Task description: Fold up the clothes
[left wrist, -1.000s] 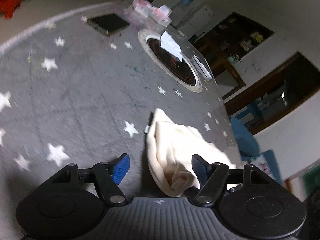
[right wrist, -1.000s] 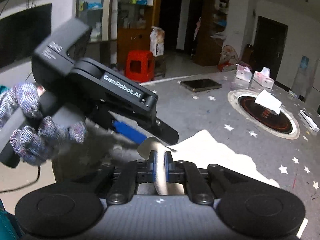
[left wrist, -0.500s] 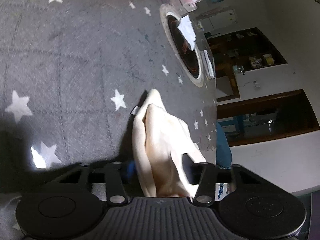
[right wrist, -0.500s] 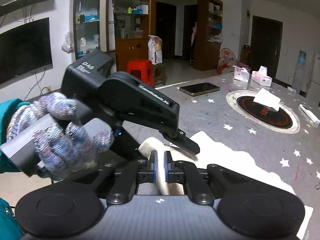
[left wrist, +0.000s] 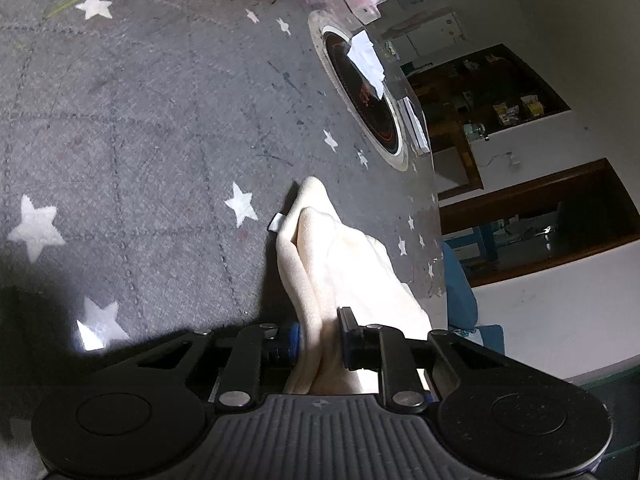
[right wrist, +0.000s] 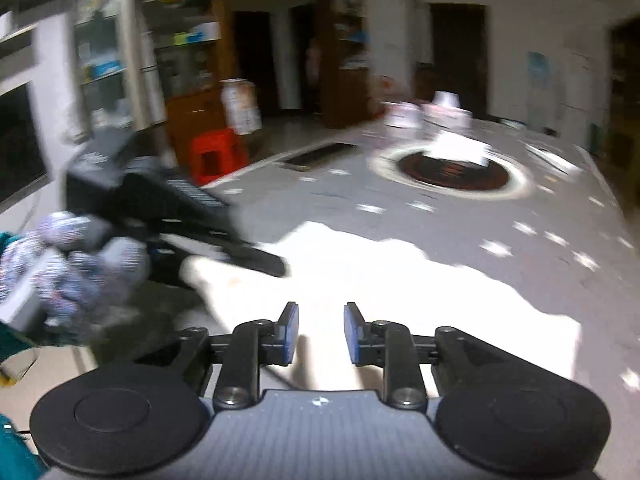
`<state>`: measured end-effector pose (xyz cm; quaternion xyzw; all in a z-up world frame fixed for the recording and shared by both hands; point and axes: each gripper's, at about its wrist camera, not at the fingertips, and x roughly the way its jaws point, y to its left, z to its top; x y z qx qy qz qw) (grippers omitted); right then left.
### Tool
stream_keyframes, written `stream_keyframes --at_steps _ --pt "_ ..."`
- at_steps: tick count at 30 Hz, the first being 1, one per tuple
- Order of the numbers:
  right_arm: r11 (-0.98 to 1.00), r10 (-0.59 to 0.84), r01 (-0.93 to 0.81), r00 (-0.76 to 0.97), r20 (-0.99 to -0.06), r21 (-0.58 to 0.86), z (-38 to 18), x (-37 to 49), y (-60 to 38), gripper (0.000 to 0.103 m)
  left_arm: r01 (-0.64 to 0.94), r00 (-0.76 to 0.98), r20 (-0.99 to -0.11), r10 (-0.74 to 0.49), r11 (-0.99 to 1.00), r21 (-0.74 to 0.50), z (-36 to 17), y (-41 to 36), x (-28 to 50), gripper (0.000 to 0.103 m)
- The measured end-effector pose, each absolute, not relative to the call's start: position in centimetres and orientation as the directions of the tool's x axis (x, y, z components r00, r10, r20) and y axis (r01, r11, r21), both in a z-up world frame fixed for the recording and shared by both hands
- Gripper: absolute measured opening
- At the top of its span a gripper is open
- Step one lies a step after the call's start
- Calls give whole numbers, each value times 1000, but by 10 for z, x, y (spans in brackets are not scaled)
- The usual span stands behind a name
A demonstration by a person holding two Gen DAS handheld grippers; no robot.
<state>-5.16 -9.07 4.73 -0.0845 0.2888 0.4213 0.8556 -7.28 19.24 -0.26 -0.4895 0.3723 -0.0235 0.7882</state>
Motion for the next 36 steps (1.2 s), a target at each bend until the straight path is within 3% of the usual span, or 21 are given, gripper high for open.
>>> stream_keyframes --at_steps 8,14,24,29,36 --pt "836 490 -538 643 -588 108 34 -7 -162 28 -295 719 -591 -366 610 -736 5 184 -70 20" --pt "863 490 -453 646 -586 223 27 19 -186 34 -289 709 -603 -364 631 -720 6 184 -69 20" --pt "864 502 -395 625 -598 312 8 41 -193 34 -257 709 -624 -328 704 -662 11 177 -66 20" --pt "852 520 -416 616 -591 317 8 38 -188 15 -229 714 -636 -294 760 -608 17 170 -64 18" --pt "849 526 -430 654 -544 305 24 29 -191 12 -169 744 -601 -292 788 -592 39 163 -58 15"
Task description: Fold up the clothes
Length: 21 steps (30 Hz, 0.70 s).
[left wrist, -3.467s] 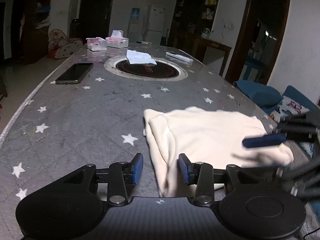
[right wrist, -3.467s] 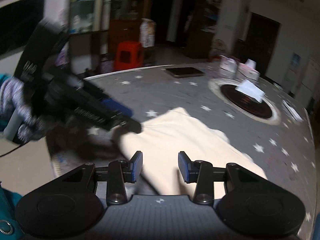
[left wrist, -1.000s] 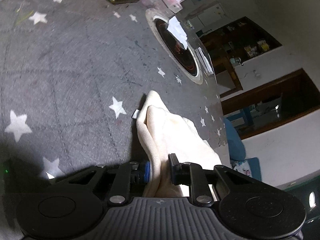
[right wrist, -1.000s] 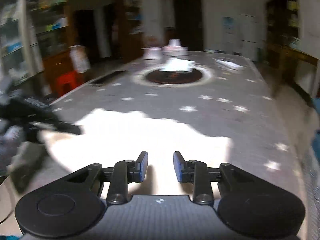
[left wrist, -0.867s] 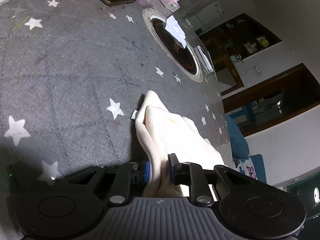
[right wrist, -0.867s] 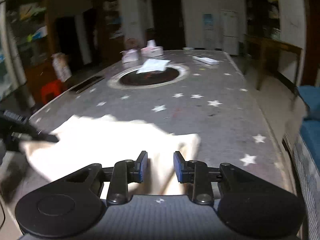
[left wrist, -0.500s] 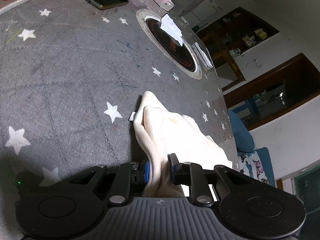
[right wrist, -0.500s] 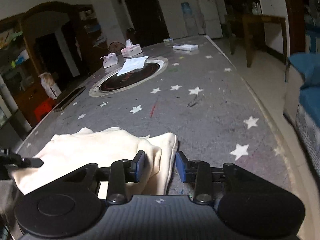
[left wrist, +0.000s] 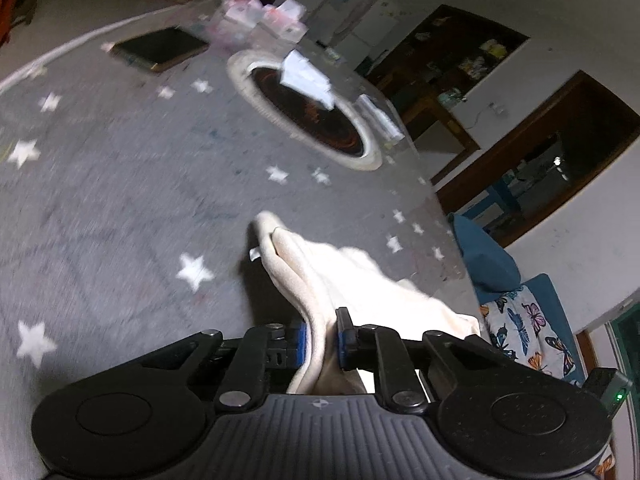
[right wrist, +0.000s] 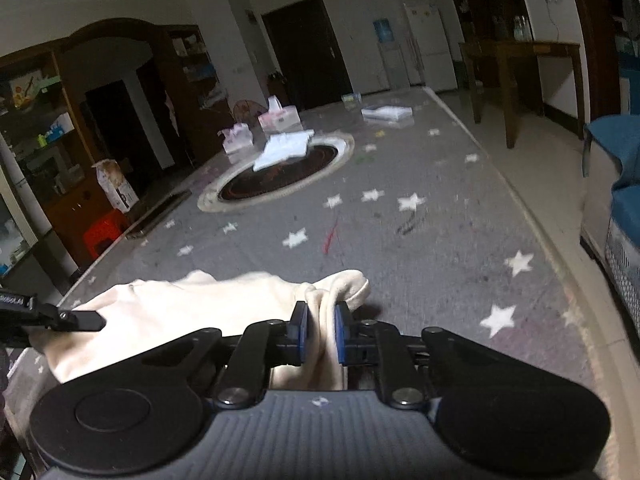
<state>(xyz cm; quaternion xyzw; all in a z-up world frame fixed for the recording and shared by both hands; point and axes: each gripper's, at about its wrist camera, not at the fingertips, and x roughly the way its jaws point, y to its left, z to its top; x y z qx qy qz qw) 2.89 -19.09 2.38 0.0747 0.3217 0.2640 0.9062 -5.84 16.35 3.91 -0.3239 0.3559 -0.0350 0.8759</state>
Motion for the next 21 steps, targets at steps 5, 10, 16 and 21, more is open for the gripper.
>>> stream_keyframes --at_steps 5,10,16,21 --pt "853 520 -454 687 -508 259 47 24 -195 12 -113 754 -579 -311 806 -581 56 151 -45 14" --pt "865 498 -456 728 -472 209 71 26 -205 11 -52 758 -562 -330 829 -557 73 132 -25 14" --pt "889 452 -436 778 -436 143 98 36 -220 11 4 760 -545 -355 840 -542 89 109 3 14" --pt "908 407 -410 809 -425 88 112 49 -231 11 44 759 -533 -373 847 -530 100 91 29 14"
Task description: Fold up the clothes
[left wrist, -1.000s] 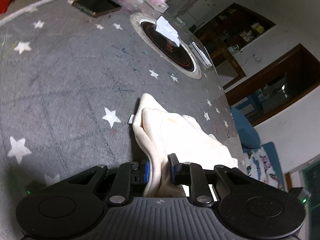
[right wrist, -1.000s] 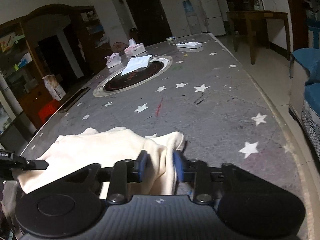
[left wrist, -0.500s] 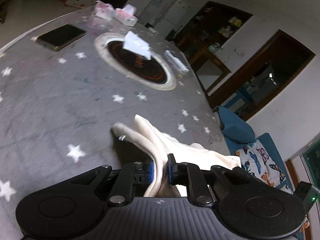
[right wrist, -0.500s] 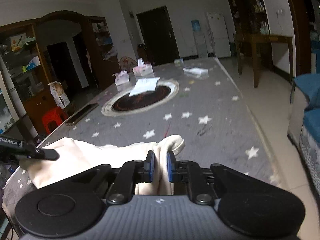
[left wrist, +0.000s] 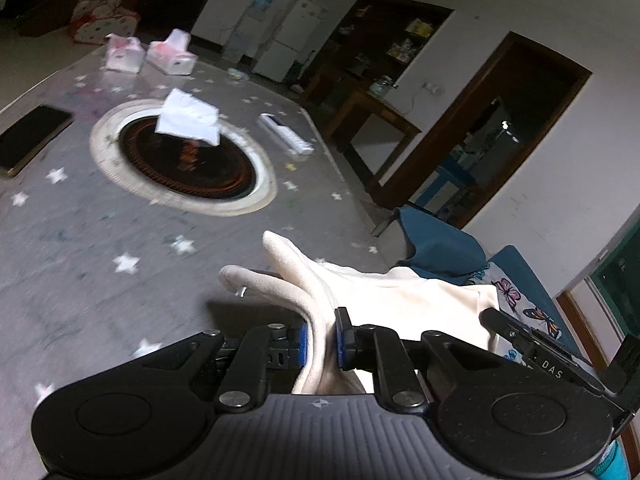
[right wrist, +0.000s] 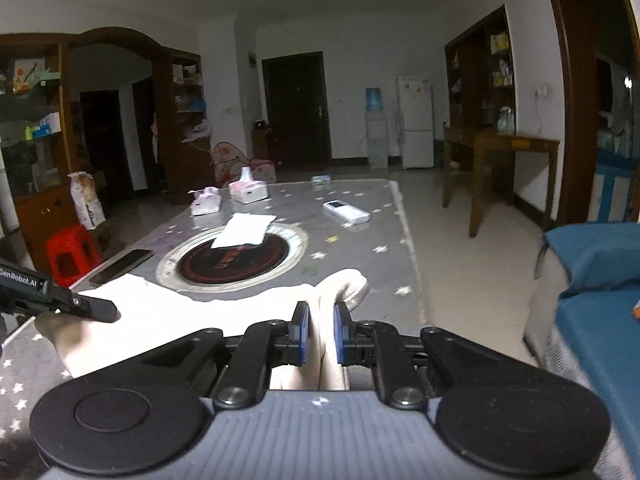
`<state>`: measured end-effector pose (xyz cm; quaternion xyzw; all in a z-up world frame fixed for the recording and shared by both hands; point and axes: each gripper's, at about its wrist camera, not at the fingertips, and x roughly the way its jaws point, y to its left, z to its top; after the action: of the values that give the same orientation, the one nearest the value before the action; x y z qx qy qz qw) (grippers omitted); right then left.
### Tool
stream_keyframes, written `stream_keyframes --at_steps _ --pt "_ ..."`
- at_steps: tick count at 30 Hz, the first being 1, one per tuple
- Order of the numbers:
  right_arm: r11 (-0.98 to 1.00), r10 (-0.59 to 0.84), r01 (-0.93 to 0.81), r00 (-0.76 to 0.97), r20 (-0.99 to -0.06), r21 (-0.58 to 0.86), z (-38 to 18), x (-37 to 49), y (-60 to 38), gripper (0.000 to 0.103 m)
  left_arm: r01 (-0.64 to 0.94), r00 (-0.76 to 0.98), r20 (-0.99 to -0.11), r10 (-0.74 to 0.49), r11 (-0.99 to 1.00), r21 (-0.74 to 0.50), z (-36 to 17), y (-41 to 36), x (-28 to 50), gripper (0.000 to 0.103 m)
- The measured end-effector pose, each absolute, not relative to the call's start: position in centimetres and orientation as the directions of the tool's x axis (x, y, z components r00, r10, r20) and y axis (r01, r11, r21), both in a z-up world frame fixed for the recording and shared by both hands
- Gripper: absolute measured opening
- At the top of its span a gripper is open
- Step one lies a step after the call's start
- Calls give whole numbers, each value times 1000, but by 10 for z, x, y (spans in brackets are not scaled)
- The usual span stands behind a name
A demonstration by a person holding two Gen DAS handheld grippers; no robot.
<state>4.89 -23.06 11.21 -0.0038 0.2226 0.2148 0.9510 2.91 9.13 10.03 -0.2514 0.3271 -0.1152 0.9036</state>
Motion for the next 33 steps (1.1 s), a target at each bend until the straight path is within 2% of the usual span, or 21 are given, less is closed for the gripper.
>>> stream_keyframes --at_steps 9,30,33 --pt "929 352 -369 838 -417 42 118 69 -249 11 86 747 -555 -366 881 -465 104 60 64 14" --pt "947 280 -320 789 -547 24 57 98 -260 12 50 646 -680 -347 908 -416 41 48 85 15" --pt "950 268 -311 782 -563 20 51 102 -261 13 32 637 -694 -336 911 -411 34 53 84 19"
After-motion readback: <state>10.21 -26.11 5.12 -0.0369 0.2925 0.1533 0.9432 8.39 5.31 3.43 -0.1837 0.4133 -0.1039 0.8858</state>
